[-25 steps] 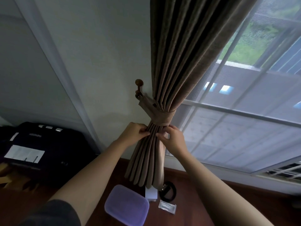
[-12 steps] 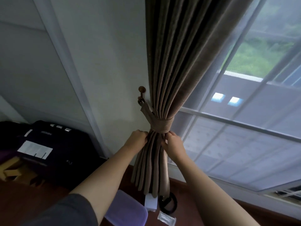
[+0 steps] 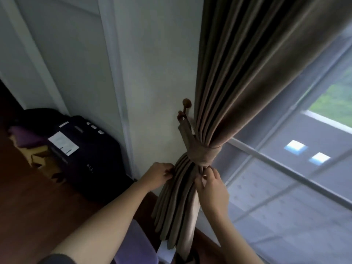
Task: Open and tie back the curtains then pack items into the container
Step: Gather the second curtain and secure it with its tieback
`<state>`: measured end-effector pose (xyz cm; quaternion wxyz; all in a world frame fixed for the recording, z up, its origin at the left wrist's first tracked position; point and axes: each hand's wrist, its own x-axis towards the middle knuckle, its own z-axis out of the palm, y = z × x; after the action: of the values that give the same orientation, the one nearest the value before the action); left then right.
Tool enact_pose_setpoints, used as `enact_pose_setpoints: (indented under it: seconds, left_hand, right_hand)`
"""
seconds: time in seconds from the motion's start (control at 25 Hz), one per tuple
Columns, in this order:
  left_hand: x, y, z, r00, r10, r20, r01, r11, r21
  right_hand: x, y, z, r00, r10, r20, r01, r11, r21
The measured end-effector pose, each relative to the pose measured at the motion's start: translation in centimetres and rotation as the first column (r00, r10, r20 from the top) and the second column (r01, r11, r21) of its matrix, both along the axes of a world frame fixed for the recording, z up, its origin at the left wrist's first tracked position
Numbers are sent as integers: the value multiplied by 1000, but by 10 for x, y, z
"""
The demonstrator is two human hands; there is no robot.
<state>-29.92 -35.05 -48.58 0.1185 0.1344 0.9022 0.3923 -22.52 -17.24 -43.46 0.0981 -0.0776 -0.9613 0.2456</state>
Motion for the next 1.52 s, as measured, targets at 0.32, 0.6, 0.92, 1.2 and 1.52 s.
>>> enact_pose_setpoints:
  seconds: [0.32,0.6,0.92,1.2,1.52]
  left_hand:
    - [-18,-13,-23,979,-53,-197,73,993,96]
    - [-12,-18,-64,841,-32,-541,88,993,79]
    - [-10,-20,-109,829,-76,-555,172,977,123]
    - [-13,-26,-133,939,-49,-342,122,973,195]
    - [-8,-37,-155,831,-187,-524,175,982,-72]
  right_hand:
    - [-4,-13,-23,986,-123,-113,119,992,-44]
    - [-1,-63,-60,934,-229,-274,152,949,-276]
    - [-10,-66,-96,918,-251,-306,187,957,-222]
    - [2,-57,-139,957,-286,-46,261,920,-293]
    - [19,-53,-182,937,-349,-1,348,935,-72]
